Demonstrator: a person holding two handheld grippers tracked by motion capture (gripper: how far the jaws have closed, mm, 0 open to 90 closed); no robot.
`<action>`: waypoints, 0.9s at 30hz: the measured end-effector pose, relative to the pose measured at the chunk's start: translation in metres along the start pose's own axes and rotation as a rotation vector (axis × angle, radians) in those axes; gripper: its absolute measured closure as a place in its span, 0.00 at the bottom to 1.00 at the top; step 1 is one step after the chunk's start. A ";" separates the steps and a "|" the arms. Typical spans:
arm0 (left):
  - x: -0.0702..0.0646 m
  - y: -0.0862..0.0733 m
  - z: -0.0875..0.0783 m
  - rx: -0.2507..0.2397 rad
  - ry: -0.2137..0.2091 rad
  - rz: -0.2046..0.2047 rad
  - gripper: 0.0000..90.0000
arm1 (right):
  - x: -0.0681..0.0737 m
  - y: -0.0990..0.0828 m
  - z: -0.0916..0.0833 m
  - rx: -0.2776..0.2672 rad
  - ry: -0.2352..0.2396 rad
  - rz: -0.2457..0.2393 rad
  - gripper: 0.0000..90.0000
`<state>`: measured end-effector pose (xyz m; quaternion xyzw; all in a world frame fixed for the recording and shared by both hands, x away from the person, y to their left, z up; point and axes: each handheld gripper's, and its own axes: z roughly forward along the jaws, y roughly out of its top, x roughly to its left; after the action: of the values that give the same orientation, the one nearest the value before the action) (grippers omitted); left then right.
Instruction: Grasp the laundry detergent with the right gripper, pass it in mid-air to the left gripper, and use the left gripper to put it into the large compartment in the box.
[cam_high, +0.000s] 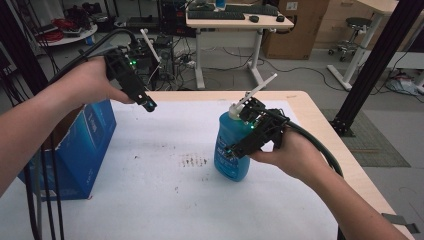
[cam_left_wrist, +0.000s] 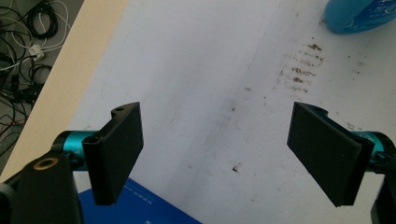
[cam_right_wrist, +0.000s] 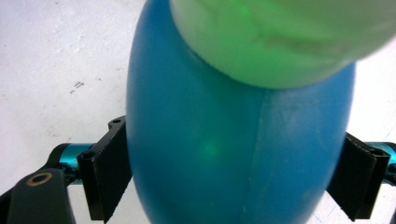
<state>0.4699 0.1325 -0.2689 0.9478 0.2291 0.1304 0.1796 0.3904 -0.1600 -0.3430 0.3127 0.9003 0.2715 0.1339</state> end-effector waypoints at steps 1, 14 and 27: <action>0.000 0.000 0.000 0.000 0.001 0.001 0.21 | 0.001 0.000 0.001 0.000 0.001 0.002 0.14; 0.000 -0.001 -0.001 -0.003 0.002 -0.006 0.21 | 0.001 0.000 0.006 -0.009 -0.018 0.009 0.20; 0.000 -0.002 -0.001 -0.003 0.002 -0.007 0.21 | 0.002 0.001 0.010 -0.020 -0.027 0.022 0.29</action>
<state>0.4692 0.1346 -0.2690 0.9466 0.2322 0.1311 0.1813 0.3930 -0.1539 -0.3504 0.3247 0.8922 0.2779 0.1464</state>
